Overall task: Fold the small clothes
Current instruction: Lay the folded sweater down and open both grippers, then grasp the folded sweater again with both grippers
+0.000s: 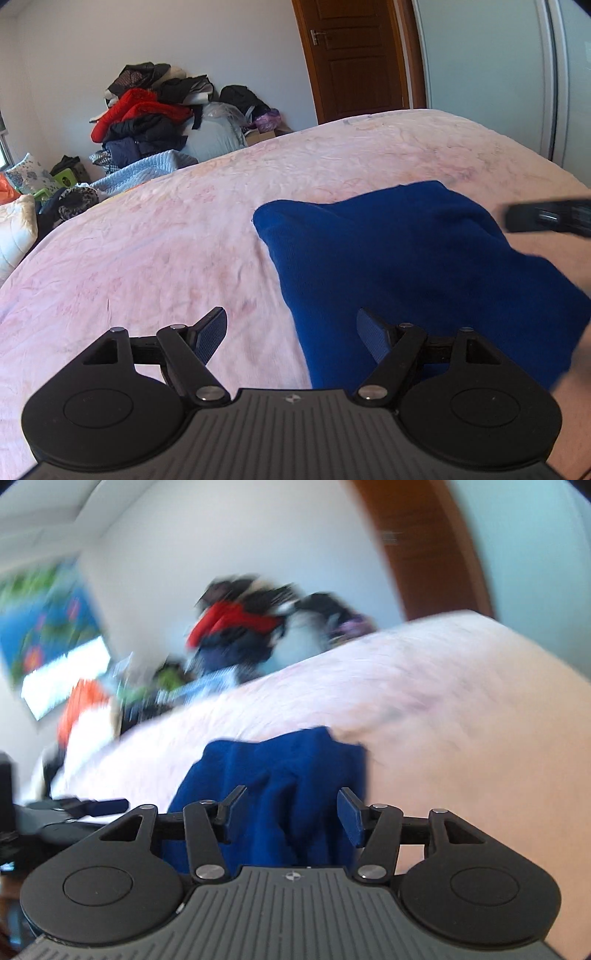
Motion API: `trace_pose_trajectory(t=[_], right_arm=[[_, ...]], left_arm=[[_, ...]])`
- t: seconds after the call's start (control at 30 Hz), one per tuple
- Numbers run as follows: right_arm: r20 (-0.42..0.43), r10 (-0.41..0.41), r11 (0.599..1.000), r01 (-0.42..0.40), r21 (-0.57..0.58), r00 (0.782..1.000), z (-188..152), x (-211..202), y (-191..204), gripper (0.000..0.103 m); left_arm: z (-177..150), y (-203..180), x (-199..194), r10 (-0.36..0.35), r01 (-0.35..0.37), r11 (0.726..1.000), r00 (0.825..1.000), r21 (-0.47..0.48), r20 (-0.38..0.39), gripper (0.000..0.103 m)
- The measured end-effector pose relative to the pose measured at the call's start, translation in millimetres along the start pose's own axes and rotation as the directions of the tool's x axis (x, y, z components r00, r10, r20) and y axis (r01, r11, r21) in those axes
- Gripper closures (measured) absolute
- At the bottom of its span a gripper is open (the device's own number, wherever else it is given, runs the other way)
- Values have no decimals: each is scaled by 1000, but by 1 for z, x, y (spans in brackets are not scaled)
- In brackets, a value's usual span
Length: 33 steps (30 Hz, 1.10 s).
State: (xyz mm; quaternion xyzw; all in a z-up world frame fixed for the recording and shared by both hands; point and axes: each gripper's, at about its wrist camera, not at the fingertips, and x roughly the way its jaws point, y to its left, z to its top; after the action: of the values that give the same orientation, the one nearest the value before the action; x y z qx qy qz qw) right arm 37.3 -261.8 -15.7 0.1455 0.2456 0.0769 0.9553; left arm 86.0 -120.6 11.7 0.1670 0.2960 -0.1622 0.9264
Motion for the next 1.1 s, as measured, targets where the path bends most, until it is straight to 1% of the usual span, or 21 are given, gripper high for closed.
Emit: trace_pose_trajectory(t=[0.03, 0.07, 0.1, 0.13, 0.17, 0.2, 0.23, 0.3, 0.37, 0.4, 0.43, 0.5, 0.57, 0.67, 0.7, 0.73, 0.8, 0.87, 0.9, 1.03, 1.1], right_arm=[[-43, 22, 999, -24, -28, 999, 6, 16, -1, 45], [-85, 32, 998, -36, -48, 996, 9, 32, -4, 48], [-130, 24, 997, -33, -66, 991, 11, 41, -4, 47], [-161, -18, 996, 4, -87, 987, 9, 50, -7, 48], [-170, -91, 992, 73, -107, 981, 9, 60, -11, 48], [-165, -141, 986, 124, -110, 976, 9, 64, -15, 49], [-154, -136, 989, 125, -77, 979, 6, 55, -19, 51], [-101, -108, 994, 105, -36, 989, 6, 35, -17, 49], [-52, -94, 993, 91, -70, 994, 0, 10, -7, 43], [-50, -78, 994, 73, -86, 996, -6, 1, -4, 39], [-68, -59, 994, 52, -93, 996, -11, -1, -1, 36], [-158, -50, 994, 33, -108, 986, -21, 8, -3, 32], [-192, -129, 985, 103, -138, 973, -33, 13, -6, 30], [-134, -77, 997, 73, -35, 988, -34, -7, -13, 28], [-115, -60, 998, 60, -6, 992, -33, -13, -15, 25], [-101, -51, 998, 53, 21, 994, -32, -17, -19, 18], [-103, -57, 995, 64, 73, 993, -33, -18, -30, 6], [-135, -56, 988, 74, 135, 989, -35, -15, -44, 5], [-145, -36, 983, 61, 170, 989, -37, -14, -51, 5], [-100, 101, 947, -65, 314, 990, -41, -6, -81, 6], [-92, 176, 922, -132, 365, 980, -36, 6, -92, 6]], left_arm=[[-5, -3, -3, 2, -2, 1000, 1000, 9, 0, 26], [-9, -6, -4, 1, -1, 1000, 1000, 23, -1, 25], [-13, -9, -6, 3, -3, 999, 1000, 33, -3, 25], [-17, -10, -6, 10, -10, 999, 1000, 39, -6, 25], [-20, -11, -6, 10, -10, 999, 1000, 46, -6, 25], [-21, -10, -8, 7, -7, 999, 1000, 48, -2, 25], [-23, -8, -12, 10, -10, 999, 1000, 41, 3, 25], [-24, -1, -16, 4, -4, 1000, 1000, 13, 8, 23], [-27, 4, -16, -33, 32, 999, 999, -24, -7, 22], [-28, 4, -15, -59, 58, 998, 998, -36, -16, 22], [-30, 3, -12, -78, 77, 996, 997, -39, -27, 22], [-32, -1, -10, -81, 79, 996, 996, -46, -42, 22], [-33, -2, -11, -83, 81, 995, 996, -50, -44, 22], [-32, 0, -13, -80, 77, 995, 996, -63, -47, 22], [-31, 2, -12, -85, 81, 994, 995, -71, -55, 22], [-30, 5, -10, -100, 95, 992, 993, -85, -64, 22], [-26, 14, -7, -139, 130, 983, 988, -128, -66, 22], [-22, 26, -2, -173, 160, 972, 983, -174, -61, 22], [-20, 33, 2, -192, 176, 964, 980, -201, -60, 22], [-3, 58, 35, -309, 272, 911, 948, -310, -76, 22], [7, 67, 57, -374, 320, 875, 924, -364, -86, 22]])
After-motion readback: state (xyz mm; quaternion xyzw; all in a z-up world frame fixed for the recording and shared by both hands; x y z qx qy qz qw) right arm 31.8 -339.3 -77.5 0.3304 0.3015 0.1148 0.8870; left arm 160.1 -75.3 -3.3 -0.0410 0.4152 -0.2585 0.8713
